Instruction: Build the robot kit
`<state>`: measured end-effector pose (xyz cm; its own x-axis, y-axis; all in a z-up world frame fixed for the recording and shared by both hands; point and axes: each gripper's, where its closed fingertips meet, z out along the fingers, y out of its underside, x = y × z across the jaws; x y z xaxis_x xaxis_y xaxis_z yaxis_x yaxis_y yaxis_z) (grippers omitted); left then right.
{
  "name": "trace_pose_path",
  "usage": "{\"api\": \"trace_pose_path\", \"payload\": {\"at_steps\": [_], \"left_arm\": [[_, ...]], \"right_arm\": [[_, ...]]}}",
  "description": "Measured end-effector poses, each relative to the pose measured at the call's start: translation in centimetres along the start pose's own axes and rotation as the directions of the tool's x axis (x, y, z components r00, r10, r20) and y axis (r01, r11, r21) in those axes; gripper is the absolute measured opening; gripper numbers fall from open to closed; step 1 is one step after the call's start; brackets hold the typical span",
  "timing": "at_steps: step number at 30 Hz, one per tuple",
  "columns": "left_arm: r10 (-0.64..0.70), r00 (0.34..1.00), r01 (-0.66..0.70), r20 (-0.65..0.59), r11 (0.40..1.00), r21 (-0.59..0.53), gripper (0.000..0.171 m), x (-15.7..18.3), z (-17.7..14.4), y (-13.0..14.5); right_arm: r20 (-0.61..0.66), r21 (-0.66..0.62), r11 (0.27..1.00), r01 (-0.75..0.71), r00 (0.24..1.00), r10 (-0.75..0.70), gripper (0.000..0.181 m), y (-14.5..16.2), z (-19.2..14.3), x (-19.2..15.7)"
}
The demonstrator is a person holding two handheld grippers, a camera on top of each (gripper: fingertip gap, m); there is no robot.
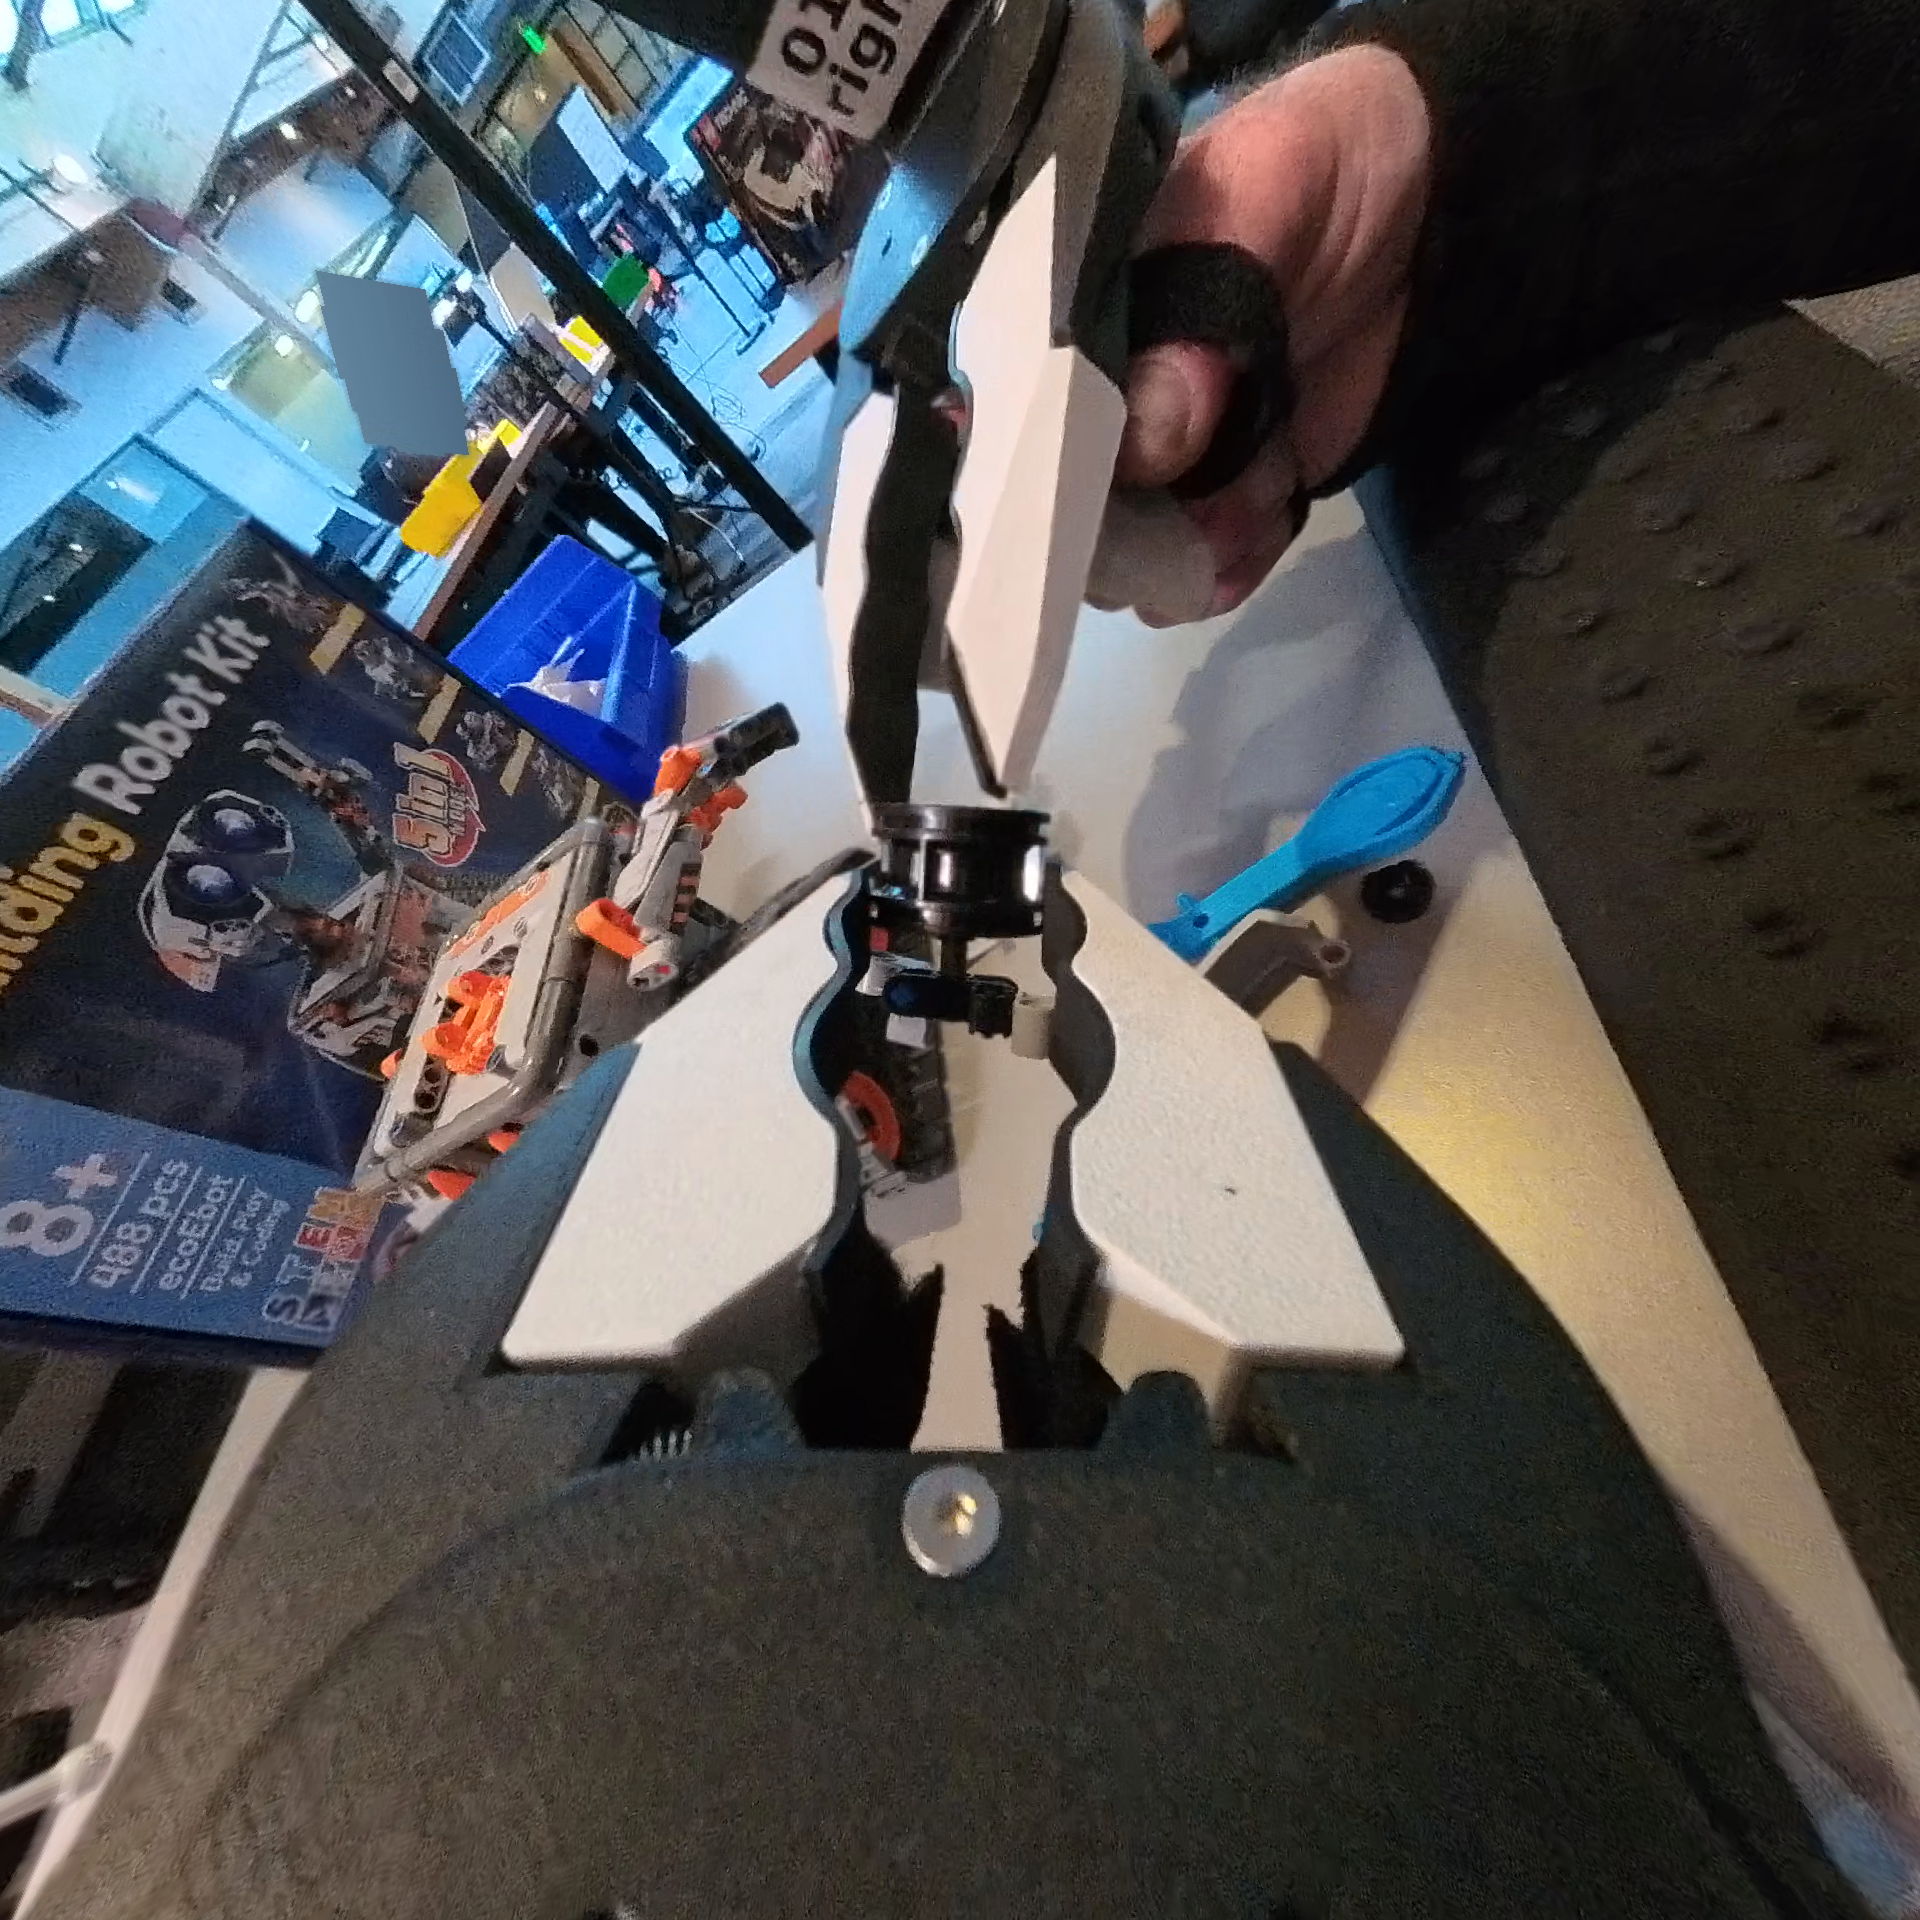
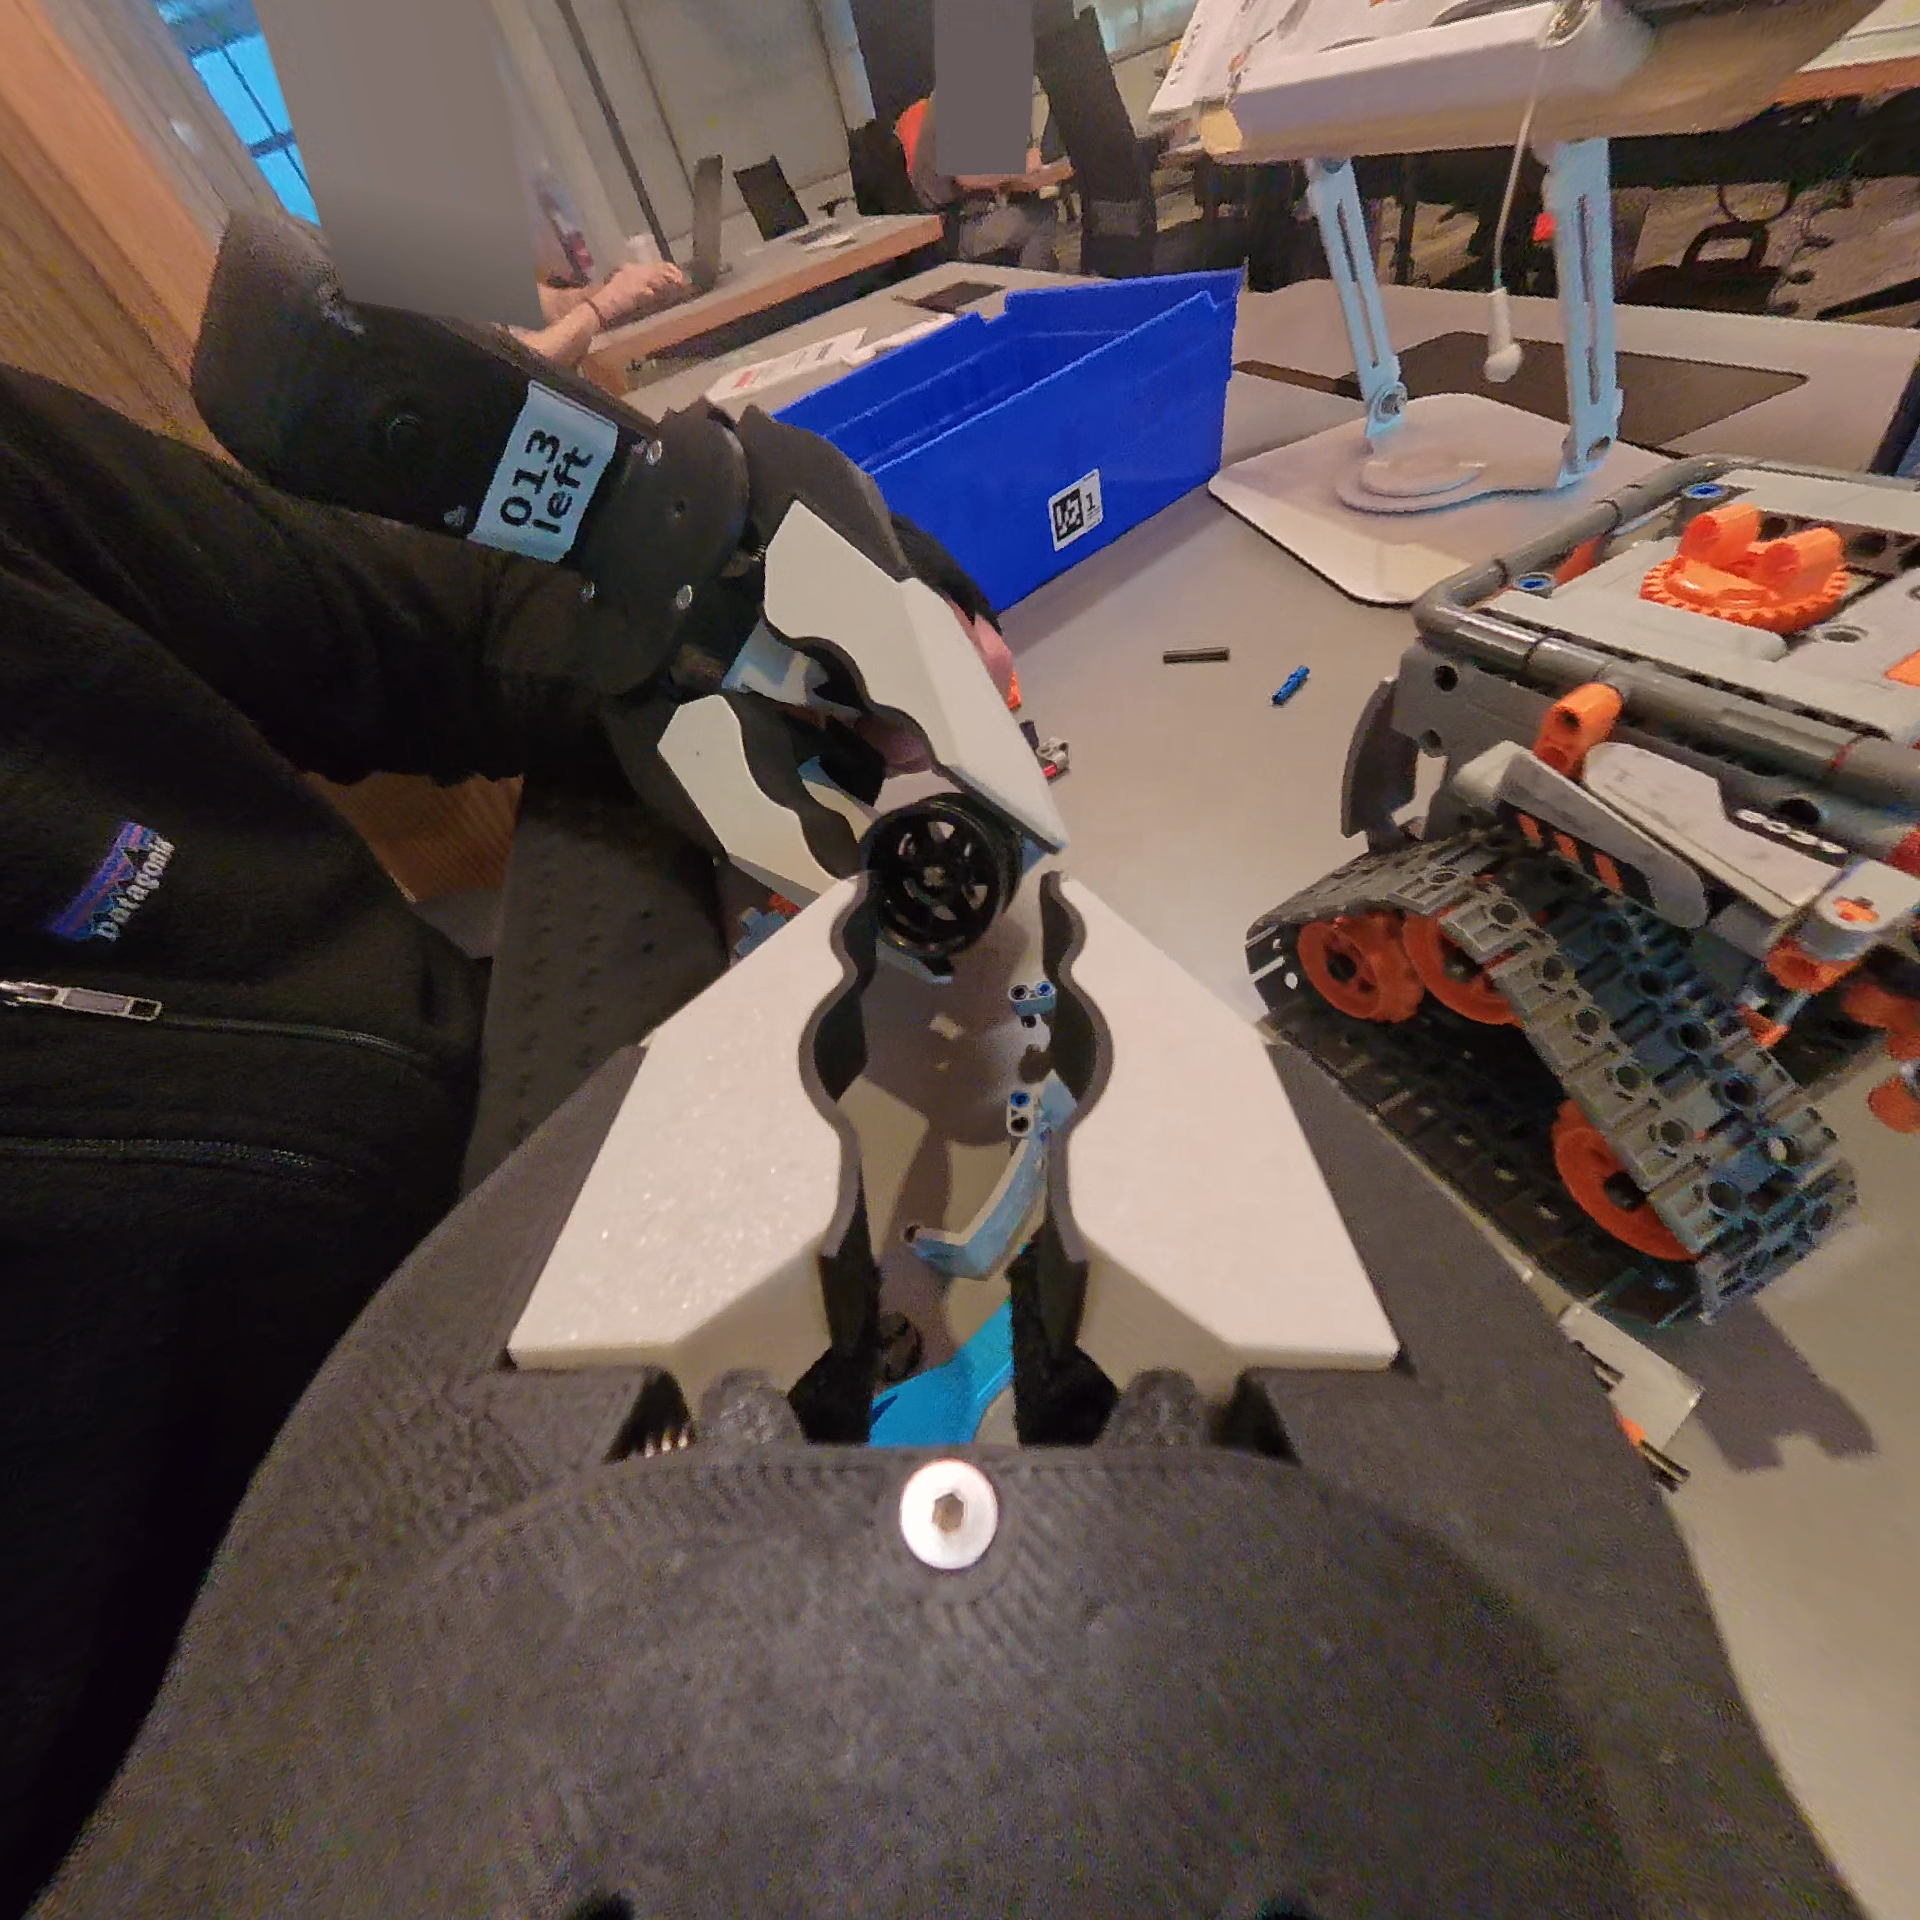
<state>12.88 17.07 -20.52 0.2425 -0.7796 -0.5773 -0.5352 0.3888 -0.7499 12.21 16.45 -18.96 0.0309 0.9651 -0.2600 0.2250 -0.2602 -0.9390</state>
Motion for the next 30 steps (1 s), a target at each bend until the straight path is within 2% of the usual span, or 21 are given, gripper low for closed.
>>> {"api": "trace_pose_path", "payload": {"at_steps": [2,10,17,24,30], "left_arm": [[-0.012,1.0,0.013,-0.011,1.0,0.024,0.03,0.0,-0.2,-0.2],[0.023,1.0,-0.022,-0.019,0.997,0.079,0.03,0.5,-0.4,-1.3],[0.03,1.0,-0.029,-0.009,0.994,0.101,0.029,0.6,-0.7,-1.7],[0.035,0.999,-0.034,-0.011,0.997,0.074,0.028,1.0,-0.6,-1.7],[0.085,0.996,-0.086,0.023,0.996,0.02,0.027,1.0,-0.4,-1.3]], "right_arm": [[0.027,0.035,0.999,-0.035,0.999,0.034,0.028,-0.4,-0.5,0.2],[0.128,0.031,0.998,-0.062,0.99,0.058,0.015,0.0,0.2,-1.1],[0.187,0.05,0.993,-0.107,0.978,0.096,0.014,-0.3,0.1,-1.5],[0.213,0.02,0.994,-0.104,0.972,0.097,0.01,0.1,0.1,-1.7],[0.169,-0.001,0.998,-0.065,0.983,0.064,0.01,0.3,0.3,-1.4]]}}
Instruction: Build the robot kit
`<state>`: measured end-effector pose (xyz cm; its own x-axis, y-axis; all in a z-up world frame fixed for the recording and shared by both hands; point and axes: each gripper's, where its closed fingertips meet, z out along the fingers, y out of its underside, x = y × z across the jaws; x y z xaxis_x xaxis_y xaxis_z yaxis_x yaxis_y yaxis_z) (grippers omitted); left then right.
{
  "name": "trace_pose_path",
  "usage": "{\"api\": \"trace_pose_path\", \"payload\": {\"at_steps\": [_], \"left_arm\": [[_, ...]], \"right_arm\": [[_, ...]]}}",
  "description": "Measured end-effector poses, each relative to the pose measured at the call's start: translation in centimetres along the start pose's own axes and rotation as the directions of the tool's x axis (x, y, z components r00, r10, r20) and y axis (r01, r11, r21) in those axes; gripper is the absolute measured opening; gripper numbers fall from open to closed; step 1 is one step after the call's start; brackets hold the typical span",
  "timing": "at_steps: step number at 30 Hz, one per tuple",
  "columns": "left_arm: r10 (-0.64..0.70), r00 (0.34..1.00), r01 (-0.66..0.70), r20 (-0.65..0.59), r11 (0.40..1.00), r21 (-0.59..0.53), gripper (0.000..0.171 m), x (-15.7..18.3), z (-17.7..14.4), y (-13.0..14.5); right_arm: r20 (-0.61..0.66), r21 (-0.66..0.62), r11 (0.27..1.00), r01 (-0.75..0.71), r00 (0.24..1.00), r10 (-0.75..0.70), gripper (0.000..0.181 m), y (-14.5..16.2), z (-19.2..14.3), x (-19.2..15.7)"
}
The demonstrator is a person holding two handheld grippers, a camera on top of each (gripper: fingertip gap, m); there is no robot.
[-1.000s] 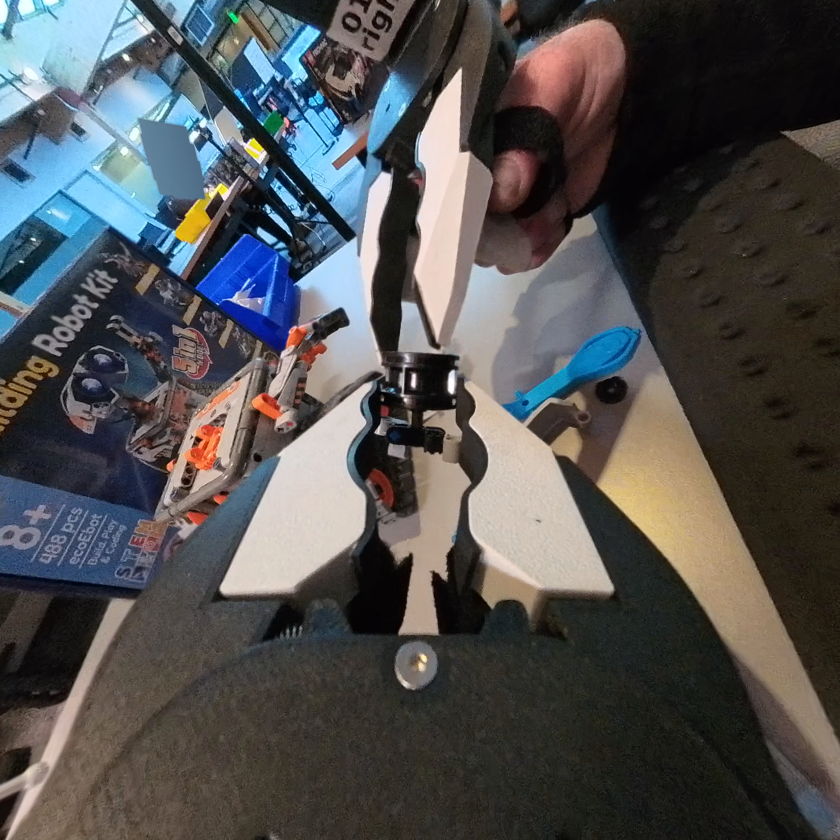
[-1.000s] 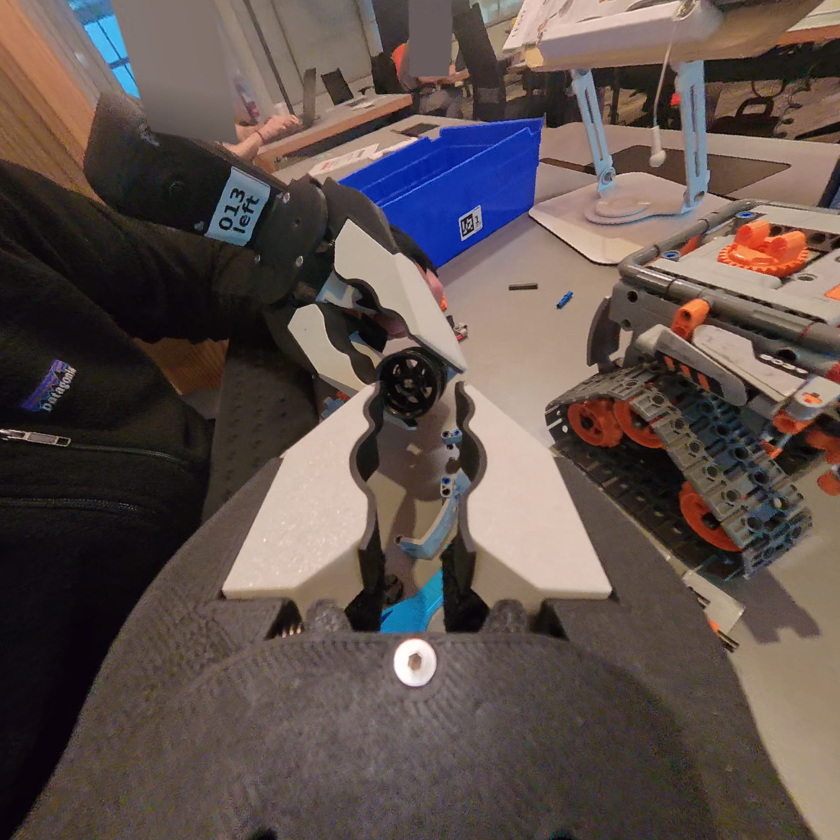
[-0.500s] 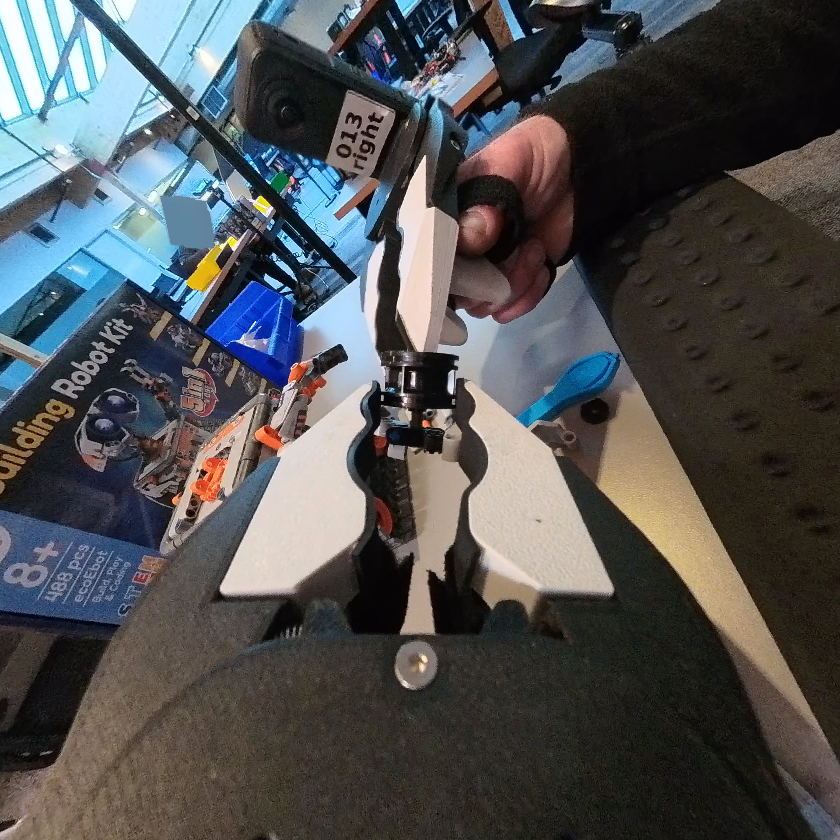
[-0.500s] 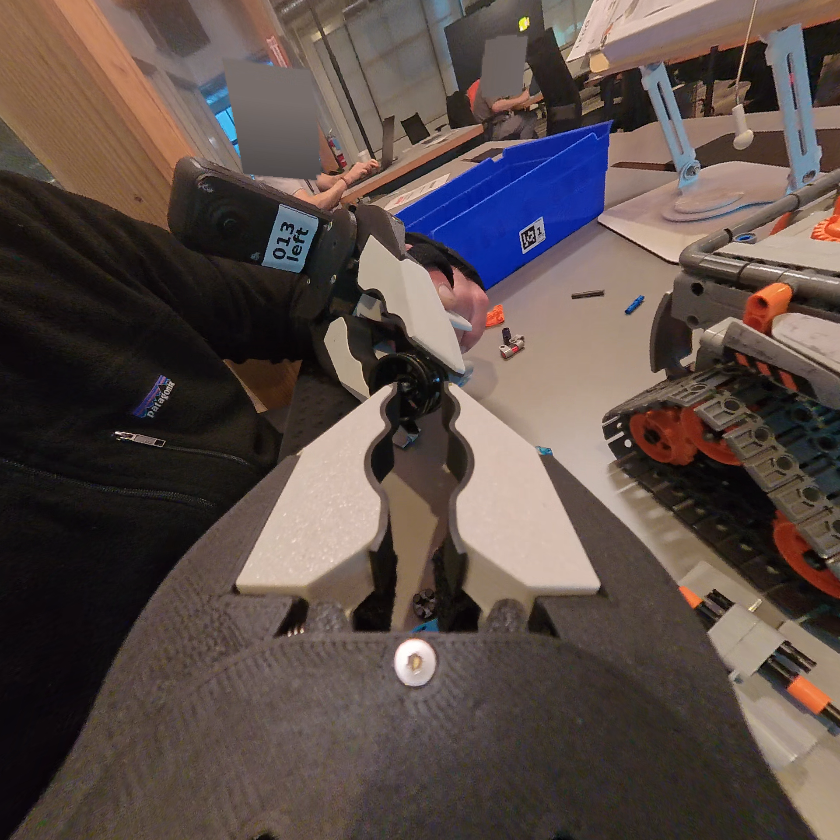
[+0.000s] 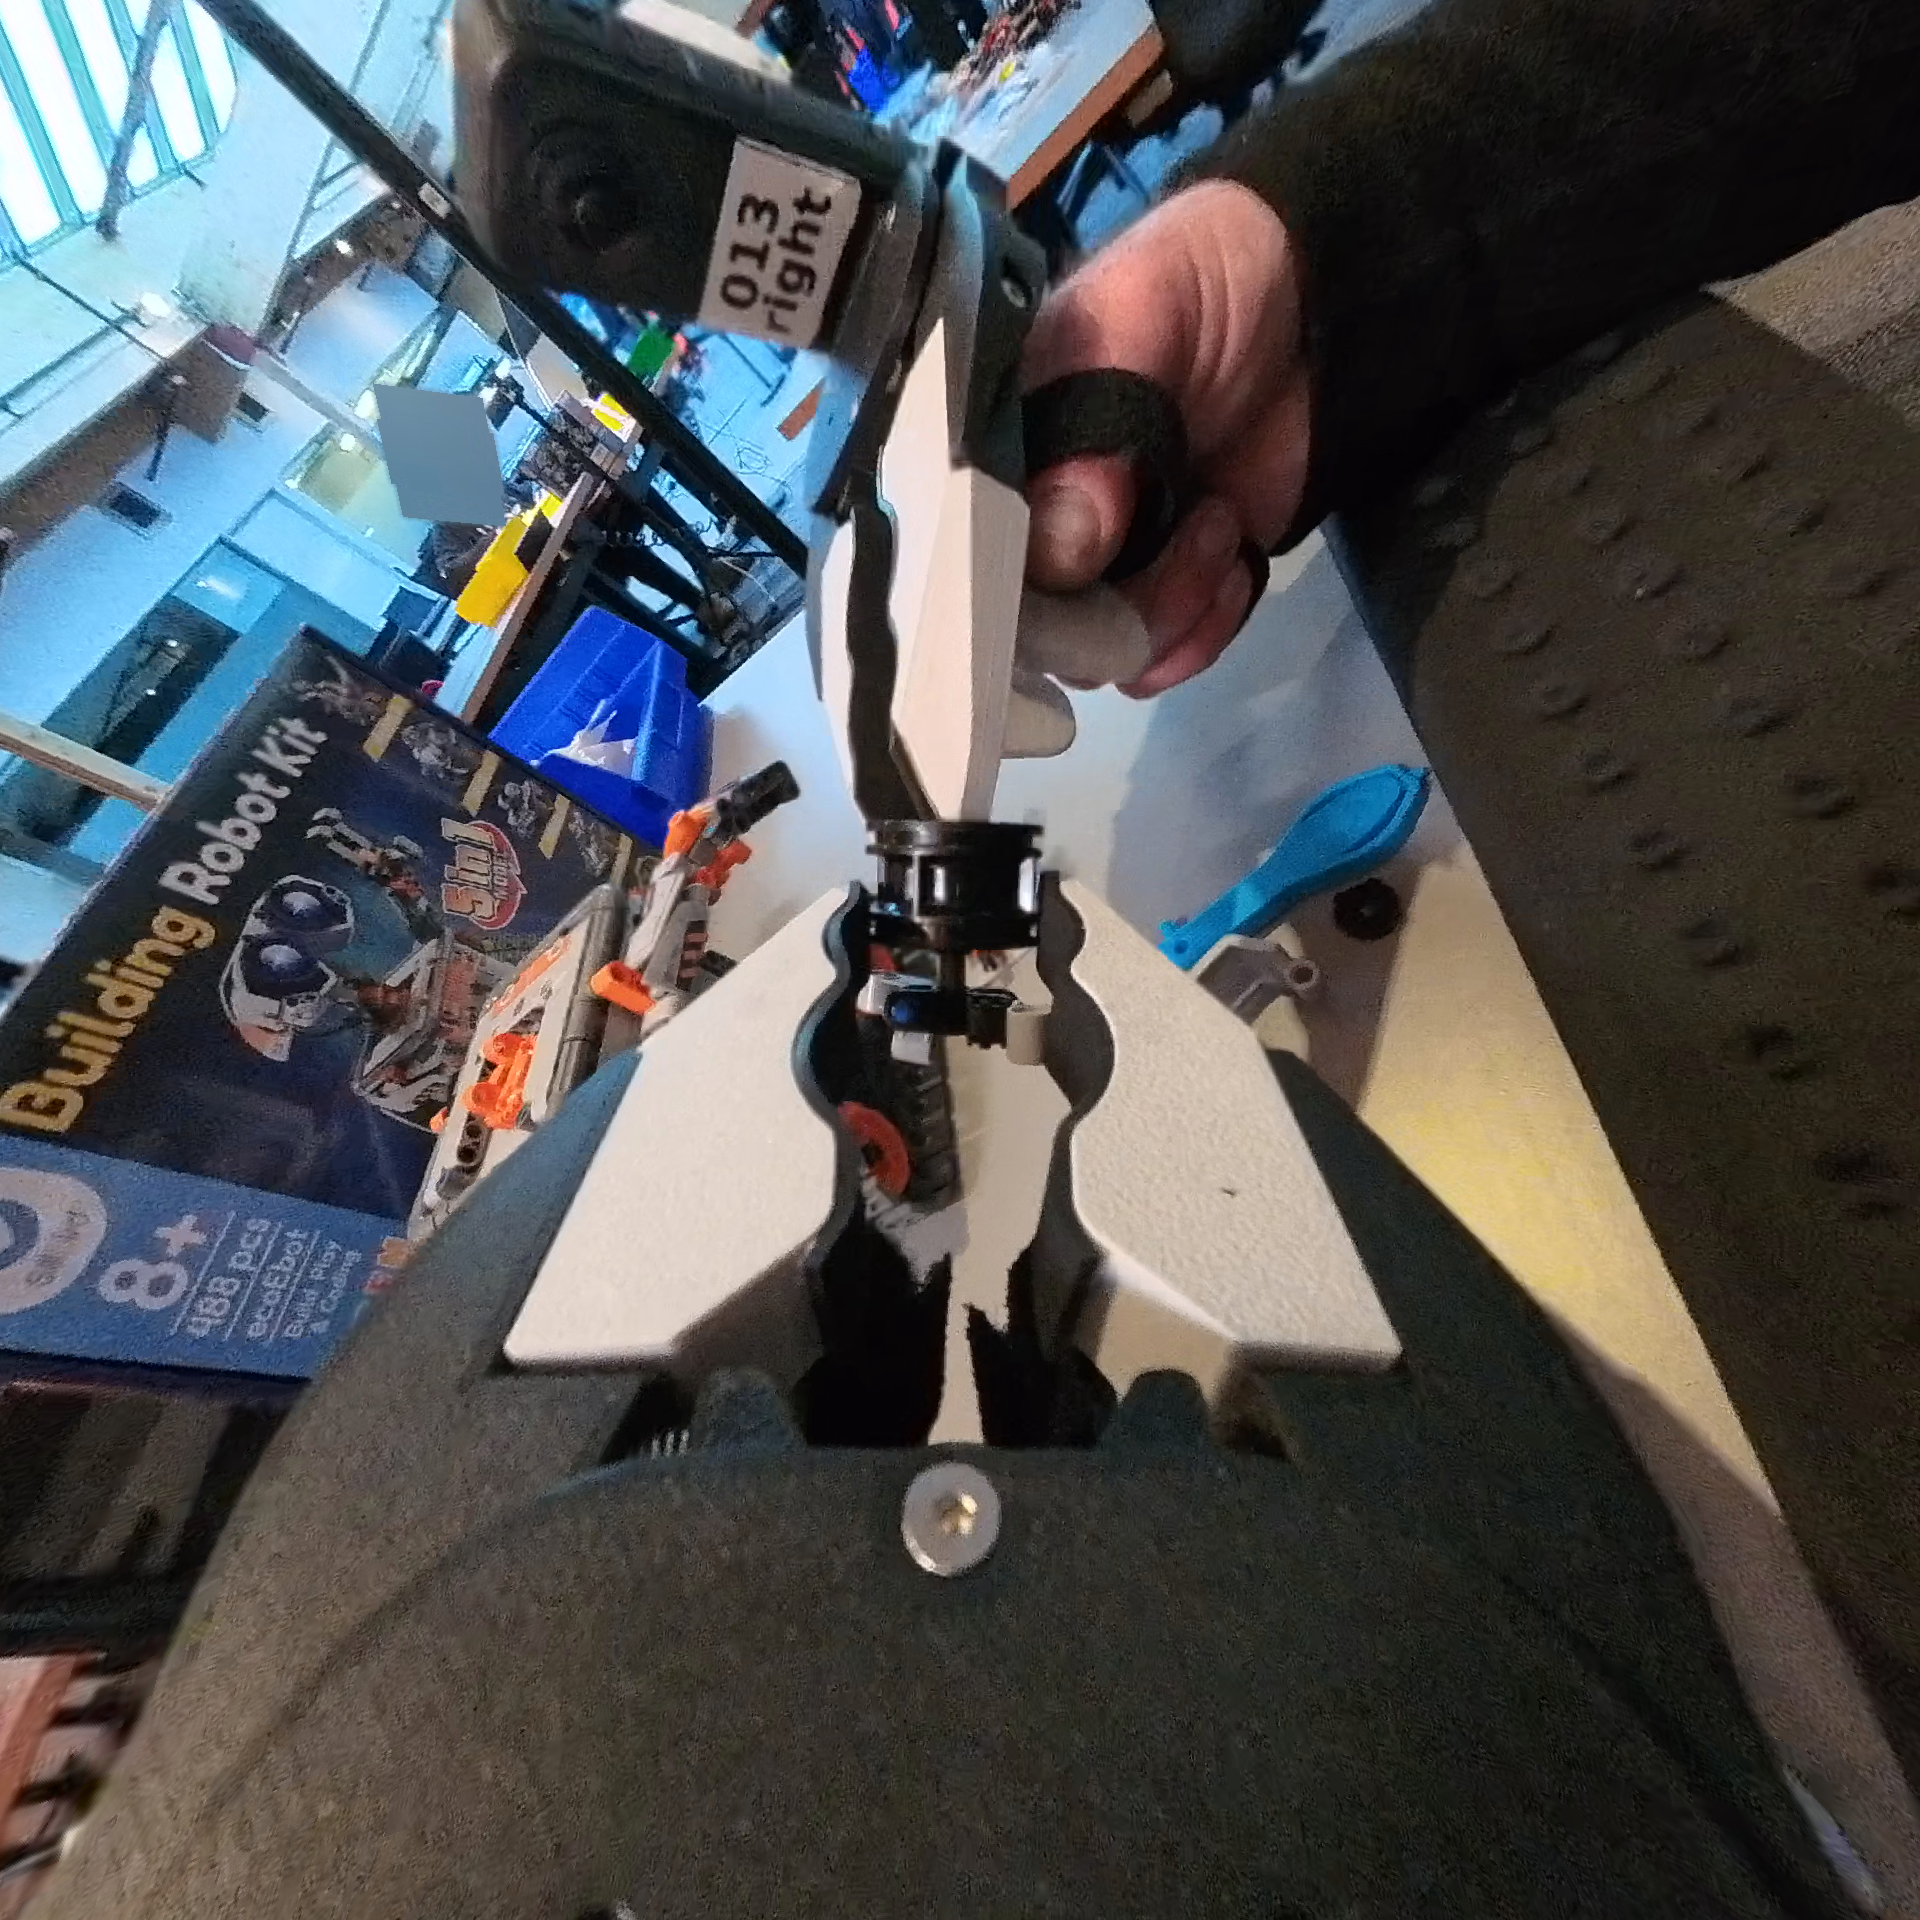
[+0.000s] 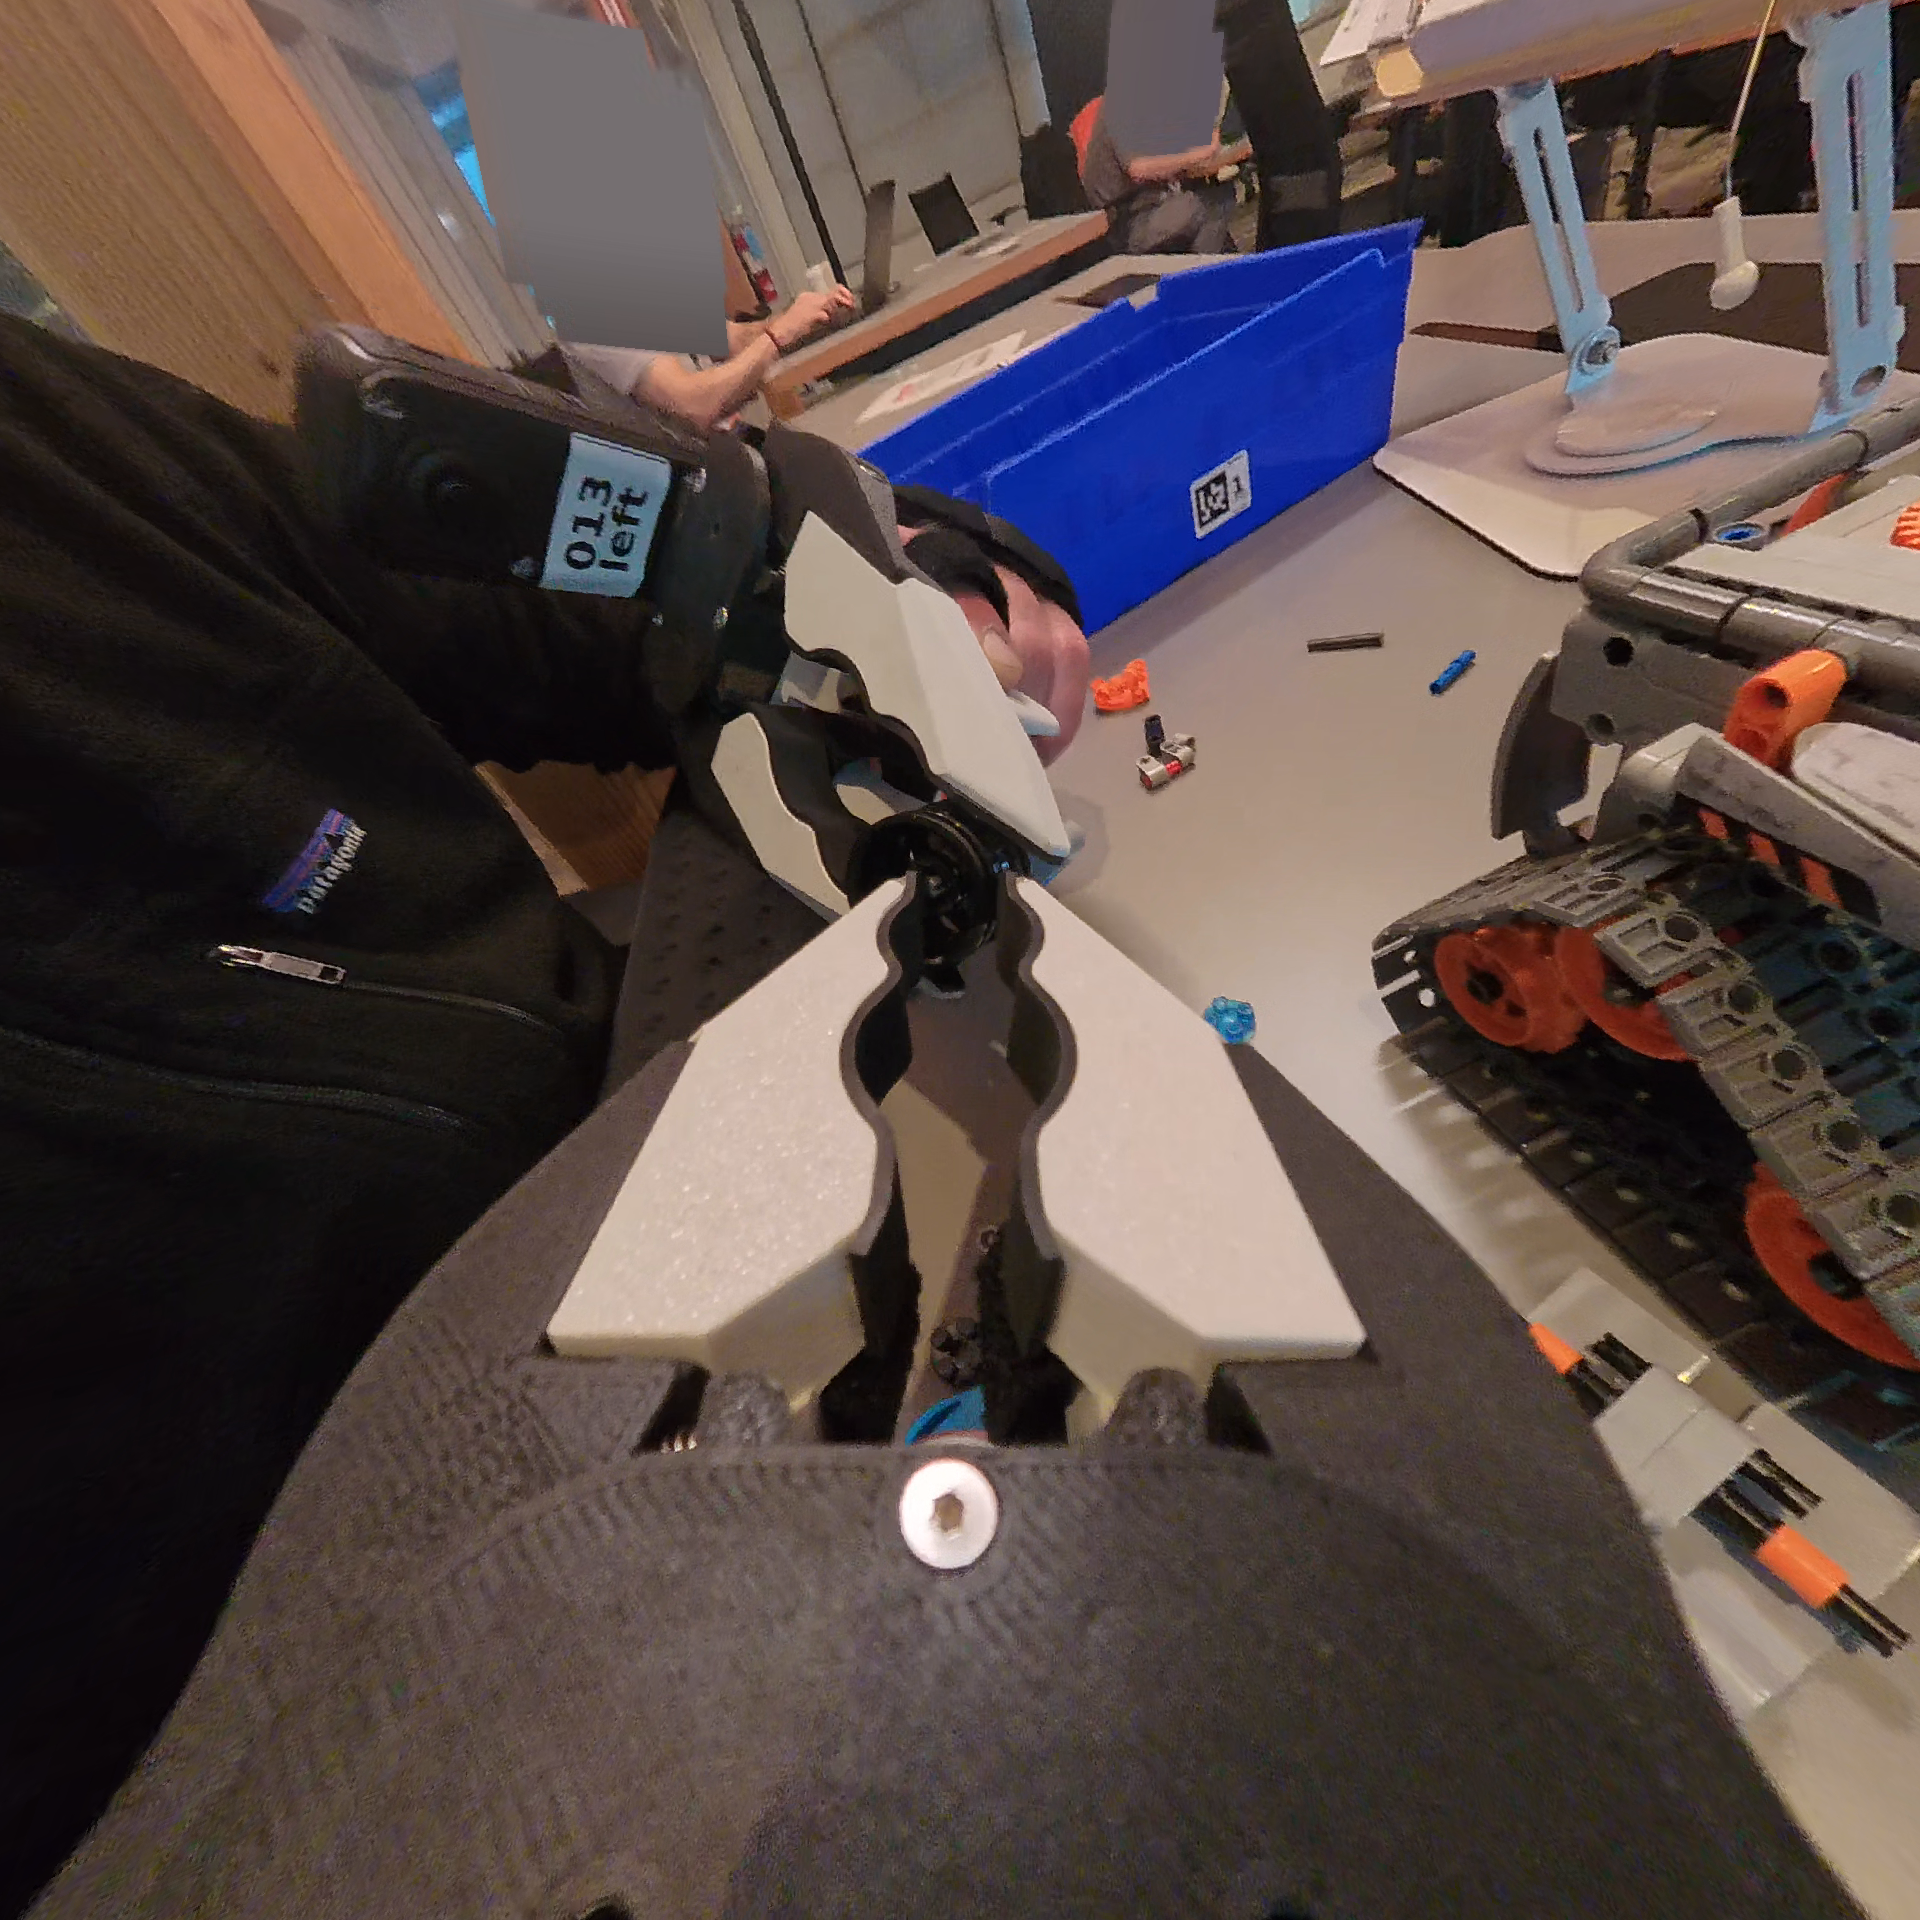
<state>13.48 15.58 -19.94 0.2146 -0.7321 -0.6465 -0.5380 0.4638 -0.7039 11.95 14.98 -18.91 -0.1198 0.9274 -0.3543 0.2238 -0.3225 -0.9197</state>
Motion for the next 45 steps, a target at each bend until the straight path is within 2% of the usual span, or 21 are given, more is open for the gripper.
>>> {"api": "trace_pose_path", "payload": {"at_steps": [6,12,15,17,20,27,29,45], "left_arm": [[0.016,1.0,-0.016,-0.003,0.998,-0.063,0.026,0.4,0.4,0.9],[0.028,0.999,-0.026,0.016,0.994,-0.107,0.027,0.3,0.7,1.9],[-0.009,1.0,0.01,0.024,0.999,-0.039,0.029,-0.4,0.3,0.8],[0.015,1.0,-0.014,0.02,0.999,-0.045,0.029,0.0,0.5,1.1],[-0.011,1.0,0.012,0.014,1.0,-0.021,0.029,-0.3,0.3,0.7],[0.013,1.0,-0.013,0.014,0.999,-0.04,0.029,-0.2,0.4,0.8],[0.013,1.0,-0.013,0.012,0.999,-0.036,0.029,-0.1,0.4,0.7],[0.057,0.998,-0.055,0.027,0.997,-0.054,0.029,0.0,0.4,0.5]], "right_arm": [[-0.045,-0.067,0.998,0.017,0.999,-0.02,0.01,0.8,0.2,0.6],[-0.123,-0.126,0.988,0.089,0.987,-0.105,0.01,1.1,0.5,1.4],[-0.07,-0.042,0.995,0.092,0.993,-0.095,0.011,0.0,0.1,0.7],[-0.04,-0.054,0.996,0.066,0.997,-0.068,0.012,0.5,0.0,0.7],[-0.013,-0.009,0.999,0.042,0.999,-0.042,0.003,0.0,-0.6,0.7],[-0.001,-0.025,0.998,0.053,0.999,-0.053,0.012,0.3,-0.3,0.4],[-0.017,-0.029,0.998,0.06,0.998,-0.06,0.006,0.3,-0.3,0.6],[-0.011,-0.025,0.998,0.066,0.998,-0.066,0.009,0.3,-0.4,0.2]]}}
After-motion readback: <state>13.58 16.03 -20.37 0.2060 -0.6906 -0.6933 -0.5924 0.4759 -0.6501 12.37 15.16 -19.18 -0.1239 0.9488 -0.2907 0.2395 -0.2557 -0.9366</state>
